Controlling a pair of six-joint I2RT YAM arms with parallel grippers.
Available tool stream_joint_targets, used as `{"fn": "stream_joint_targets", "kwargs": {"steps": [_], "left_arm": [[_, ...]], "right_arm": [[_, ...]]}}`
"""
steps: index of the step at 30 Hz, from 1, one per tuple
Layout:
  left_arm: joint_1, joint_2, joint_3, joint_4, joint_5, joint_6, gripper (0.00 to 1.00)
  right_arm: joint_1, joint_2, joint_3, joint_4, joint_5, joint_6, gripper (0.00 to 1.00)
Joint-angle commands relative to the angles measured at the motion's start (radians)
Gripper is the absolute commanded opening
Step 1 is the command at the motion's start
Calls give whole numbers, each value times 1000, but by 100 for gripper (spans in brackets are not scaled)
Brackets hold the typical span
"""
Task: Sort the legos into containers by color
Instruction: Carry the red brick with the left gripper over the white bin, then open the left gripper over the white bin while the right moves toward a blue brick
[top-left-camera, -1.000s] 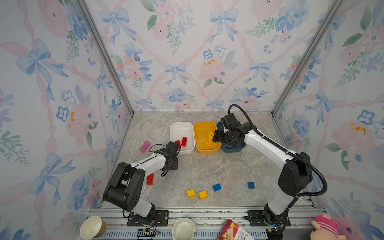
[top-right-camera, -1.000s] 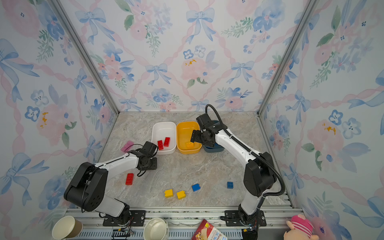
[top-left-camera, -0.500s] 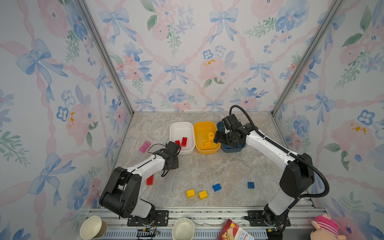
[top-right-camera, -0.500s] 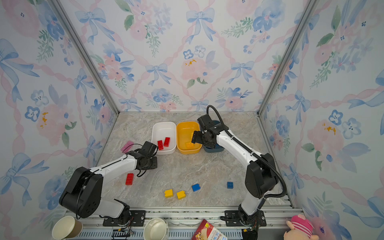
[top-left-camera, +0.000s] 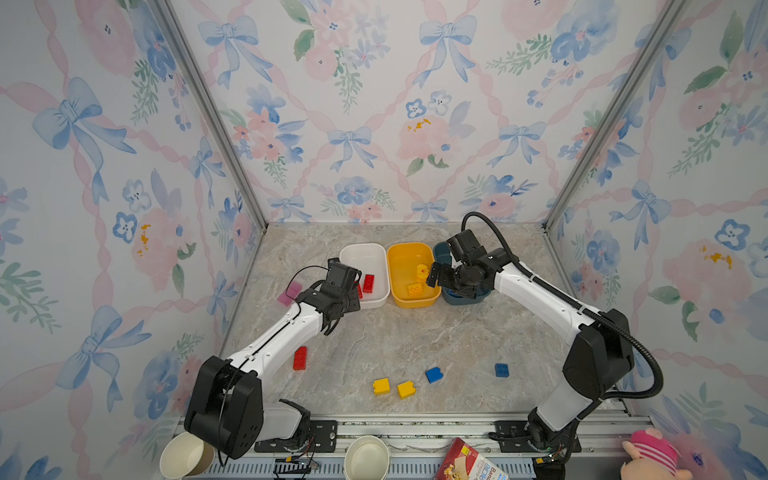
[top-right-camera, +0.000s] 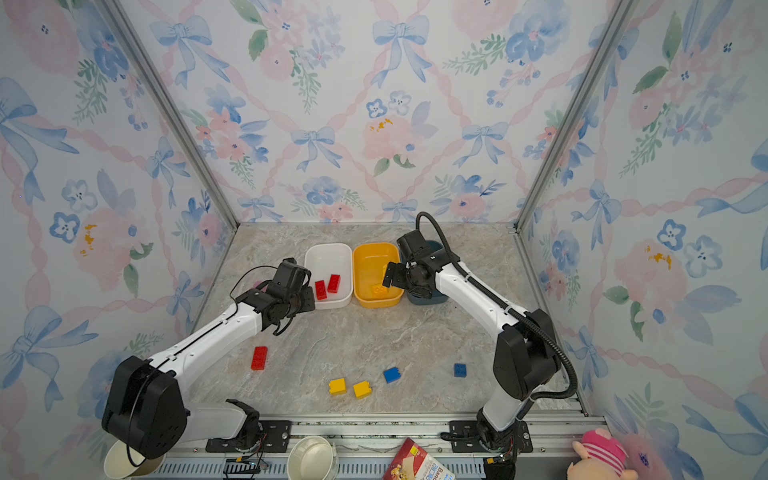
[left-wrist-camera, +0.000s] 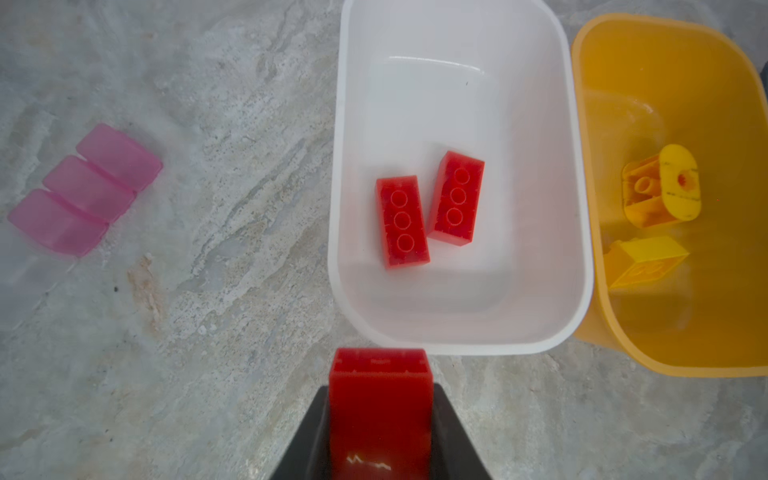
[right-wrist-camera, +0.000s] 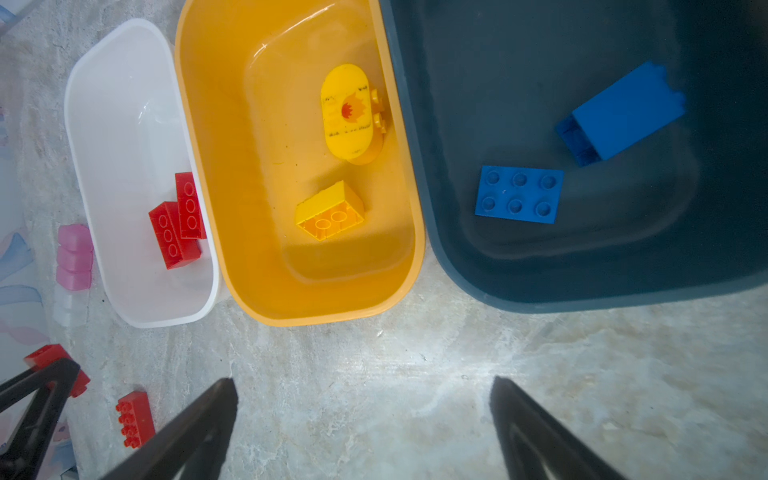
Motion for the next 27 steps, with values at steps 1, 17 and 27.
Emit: {"fn": "stream_joint_targets", "kwargs": {"steps": [1, 17, 27], "left_arm": [[-2, 88, 80, 11, -9, 54, 23], [46, 536, 448, 59, 11, 138, 23], [53, 558, 440, 69, -7, 135, 68]], "right_arm": [[-8, -58, -23, 5, -9, 11, 100], [-19, -133, -88, -1, -13, 11, 97], [-27, -149, -119, -10, -15, 11, 97]]}}
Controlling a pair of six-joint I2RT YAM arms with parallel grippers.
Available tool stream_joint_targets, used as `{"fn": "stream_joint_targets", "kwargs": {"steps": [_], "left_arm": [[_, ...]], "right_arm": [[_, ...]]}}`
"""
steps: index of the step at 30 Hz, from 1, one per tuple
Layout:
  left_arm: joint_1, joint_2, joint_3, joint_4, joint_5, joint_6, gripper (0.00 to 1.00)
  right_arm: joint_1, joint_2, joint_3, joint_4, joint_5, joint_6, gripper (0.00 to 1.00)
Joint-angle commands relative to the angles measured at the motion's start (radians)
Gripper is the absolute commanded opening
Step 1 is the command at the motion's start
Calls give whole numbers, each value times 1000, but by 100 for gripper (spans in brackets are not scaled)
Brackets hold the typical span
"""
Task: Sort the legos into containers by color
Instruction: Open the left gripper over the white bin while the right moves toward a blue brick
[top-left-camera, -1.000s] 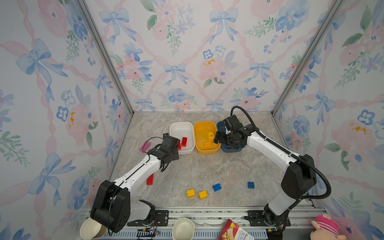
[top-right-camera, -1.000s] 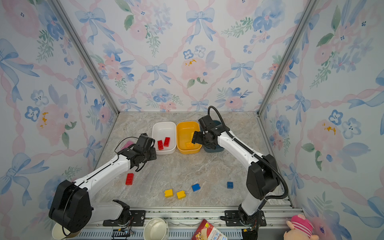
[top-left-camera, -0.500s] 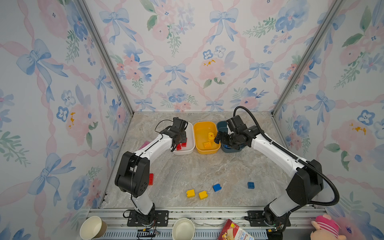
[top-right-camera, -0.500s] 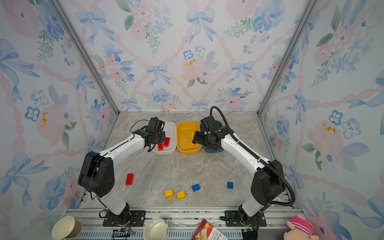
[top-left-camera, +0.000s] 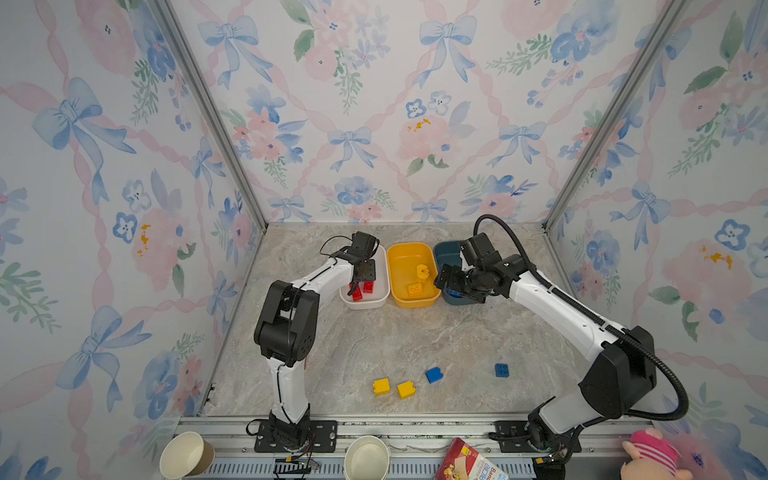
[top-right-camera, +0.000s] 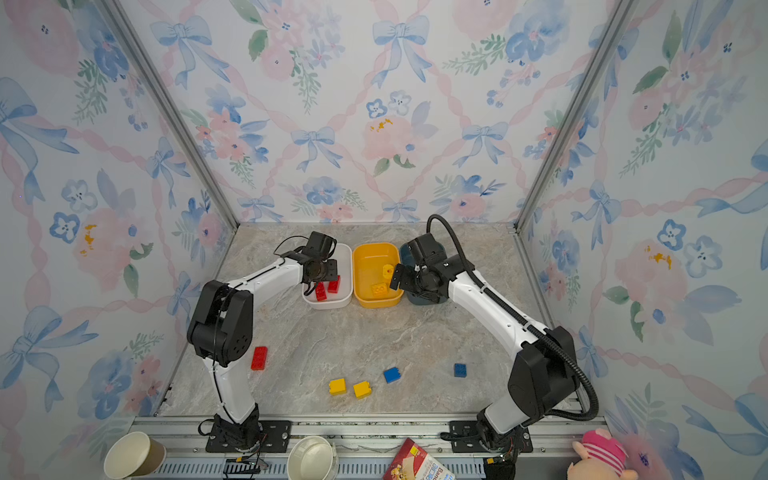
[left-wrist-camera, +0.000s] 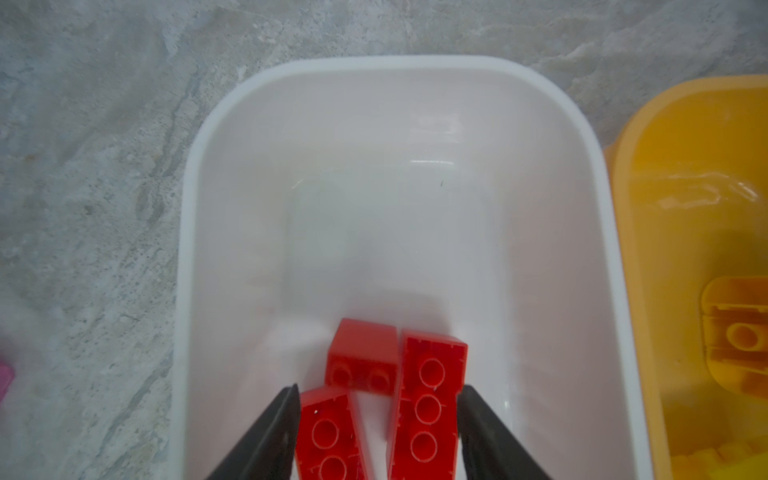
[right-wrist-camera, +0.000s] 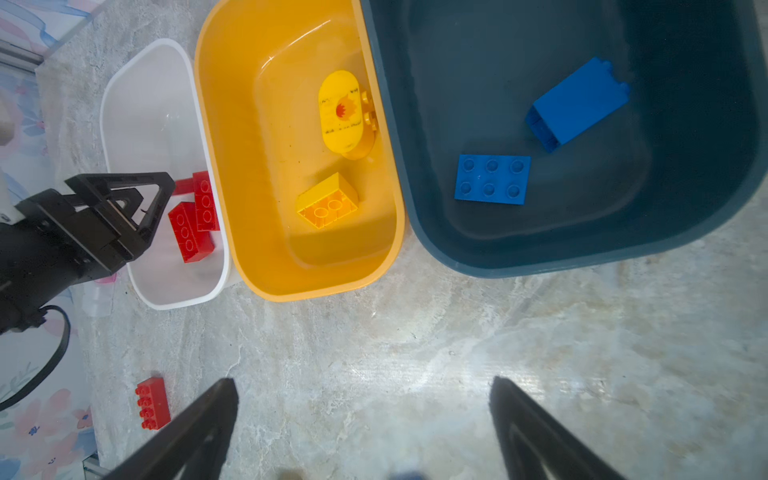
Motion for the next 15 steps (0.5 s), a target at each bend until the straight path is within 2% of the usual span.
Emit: {"fn": "stream_joint_targets", "kwargs": {"steps": [1, 15], "left_arm": [[4, -10, 2, 5, -13, 2, 70], [0, -129, -73, 36, 25, -19, 75]], "right_arm": [[-7, -20, -30, -20, -6, 7, 97], [-6, -72, -142, -107, 78, -33, 97]]}}
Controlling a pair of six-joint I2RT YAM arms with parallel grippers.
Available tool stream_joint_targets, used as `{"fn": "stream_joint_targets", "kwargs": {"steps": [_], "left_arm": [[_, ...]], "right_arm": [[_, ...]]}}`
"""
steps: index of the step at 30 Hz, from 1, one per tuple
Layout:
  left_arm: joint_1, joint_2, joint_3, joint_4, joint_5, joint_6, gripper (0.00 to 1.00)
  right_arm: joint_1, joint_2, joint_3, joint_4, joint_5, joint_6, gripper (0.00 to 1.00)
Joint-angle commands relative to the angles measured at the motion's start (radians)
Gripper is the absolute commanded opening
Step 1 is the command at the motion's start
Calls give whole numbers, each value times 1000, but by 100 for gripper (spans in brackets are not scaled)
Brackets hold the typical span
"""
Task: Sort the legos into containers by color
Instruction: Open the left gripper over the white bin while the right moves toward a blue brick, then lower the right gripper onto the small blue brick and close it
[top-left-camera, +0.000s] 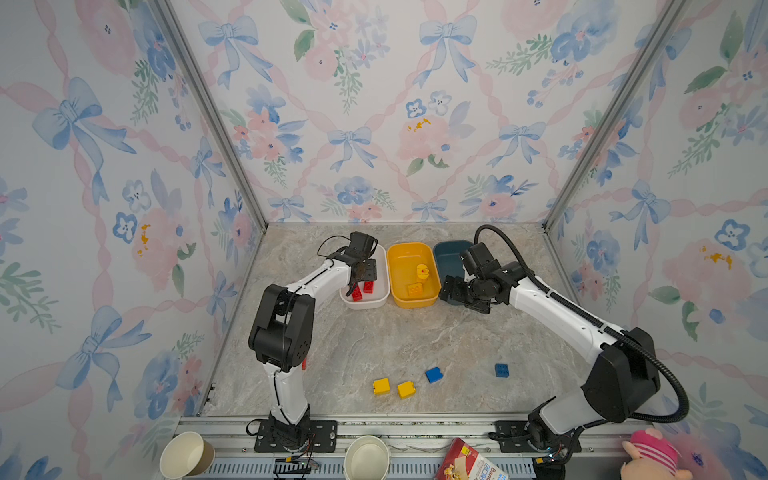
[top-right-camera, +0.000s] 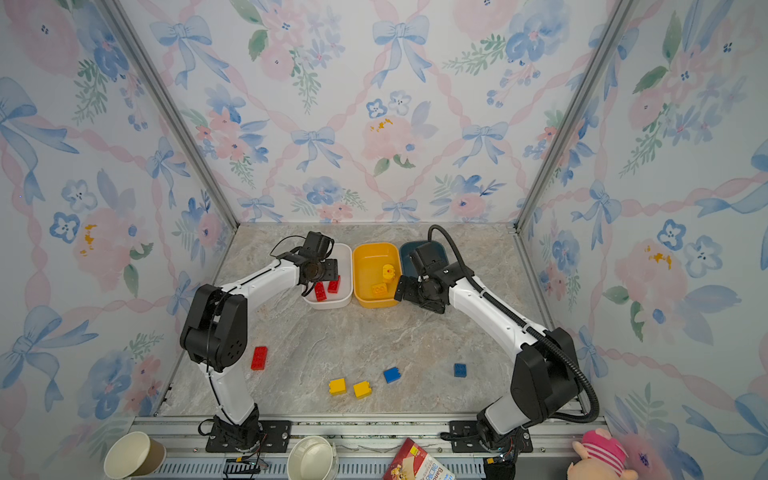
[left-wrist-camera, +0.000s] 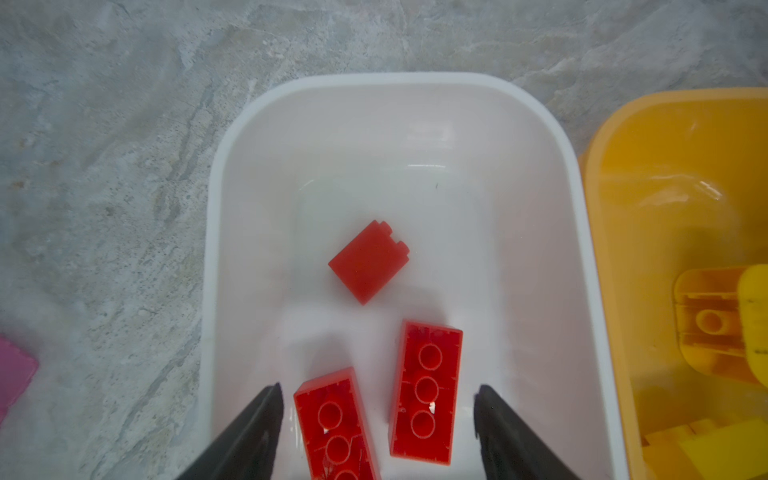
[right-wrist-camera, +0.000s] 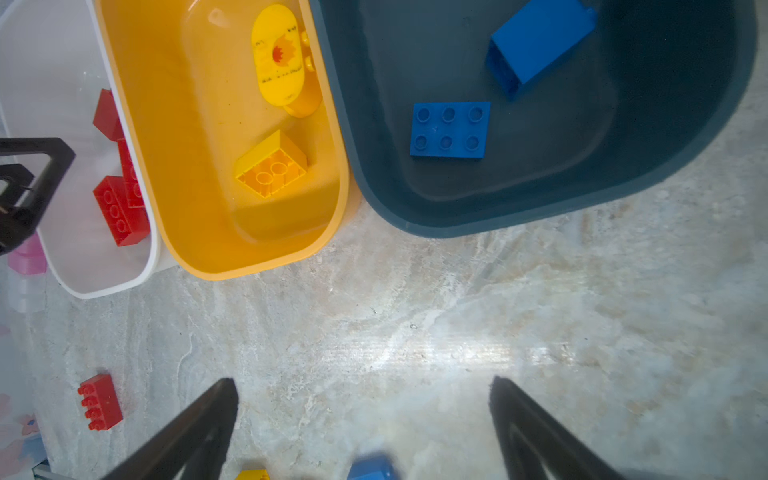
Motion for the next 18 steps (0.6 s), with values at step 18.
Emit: {"fn": "stream_joint_targets", "kwargs": {"steps": [18], "left_arm": [[-70, -296, -245, 75, 110, -75, 86]], "right_arm": [[-35, -292, -464, -176, 139, 84, 99]]}}
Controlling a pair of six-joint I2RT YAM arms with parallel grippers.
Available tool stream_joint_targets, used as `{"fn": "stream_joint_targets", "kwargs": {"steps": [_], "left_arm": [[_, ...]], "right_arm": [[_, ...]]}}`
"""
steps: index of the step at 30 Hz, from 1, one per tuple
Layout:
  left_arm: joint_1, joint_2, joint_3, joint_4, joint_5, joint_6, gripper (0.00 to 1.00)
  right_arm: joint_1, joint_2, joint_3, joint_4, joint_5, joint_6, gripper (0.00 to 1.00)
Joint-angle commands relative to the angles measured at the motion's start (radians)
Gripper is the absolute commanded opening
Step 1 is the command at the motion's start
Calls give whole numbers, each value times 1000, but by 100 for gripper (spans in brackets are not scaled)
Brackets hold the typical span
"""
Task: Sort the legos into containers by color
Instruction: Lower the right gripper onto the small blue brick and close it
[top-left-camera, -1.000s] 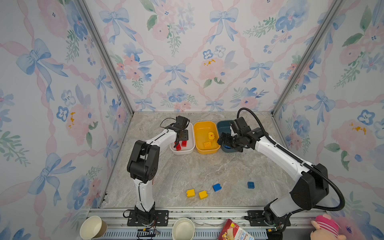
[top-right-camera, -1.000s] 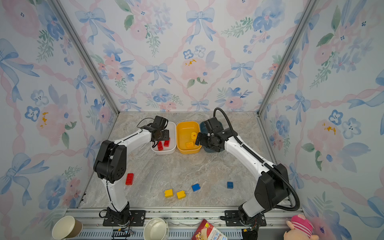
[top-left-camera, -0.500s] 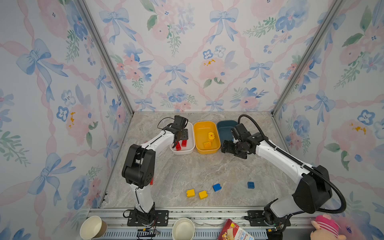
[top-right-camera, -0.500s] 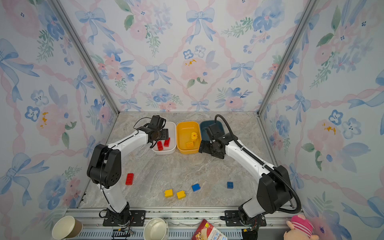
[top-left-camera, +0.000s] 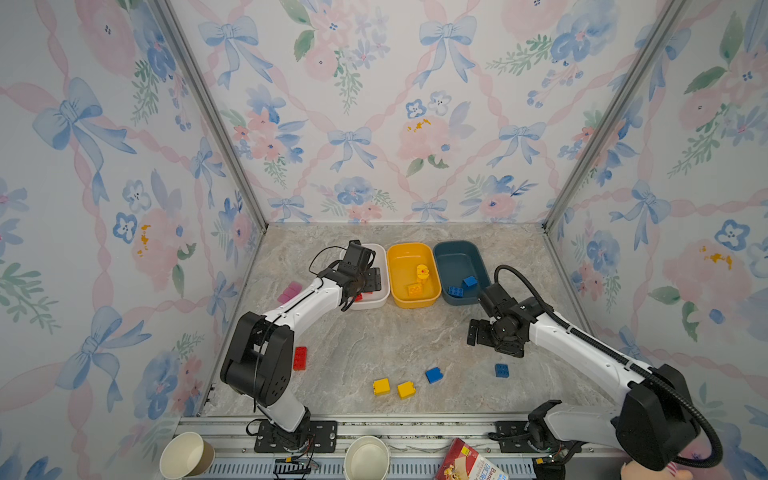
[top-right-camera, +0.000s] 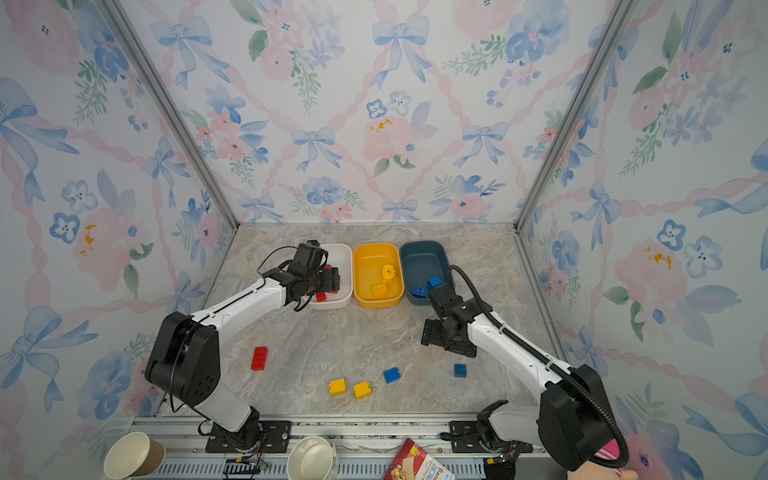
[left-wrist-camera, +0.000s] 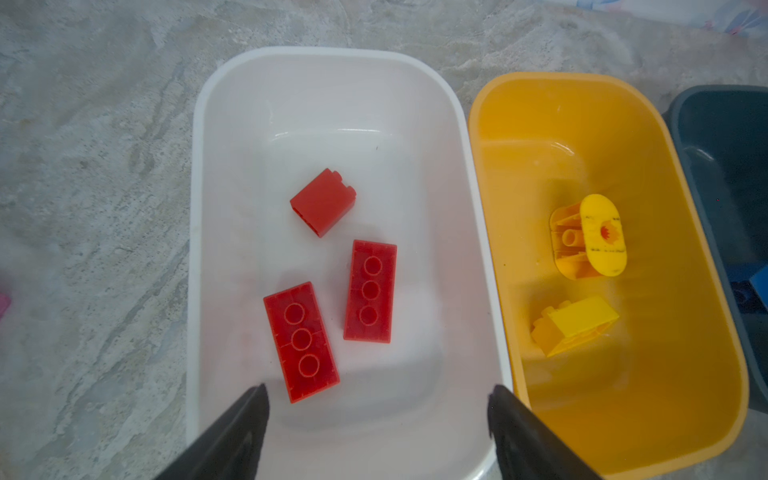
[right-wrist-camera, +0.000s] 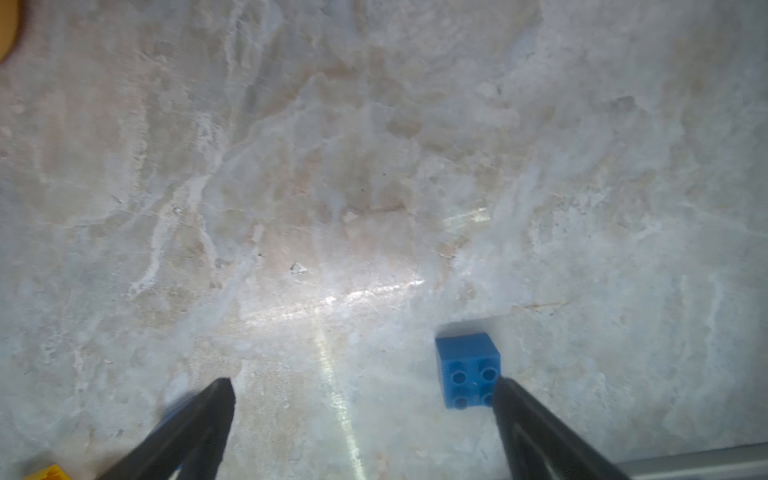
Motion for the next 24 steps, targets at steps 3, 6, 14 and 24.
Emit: {"fn": "stream_joint_targets", "kwargs": {"steps": [3, 6, 14, 24], "left_arm": [[-18, -72, -30, 13, 35, -35, 87], [-28, -90, -31, 14, 39, -41, 87], [-50, -120, -35, 14, 45, -60, 88], [-63, -136, -48, 13, 39, -74, 89]], "right_arm": [[-21, -53, -111, -27, 37, 85, 96], [-34, -68, -155, -12, 59, 108, 92], [-86, -89, -219, 53, 61, 116, 81], [-98, -73, -252, 119, 37, 104, 61]]}}
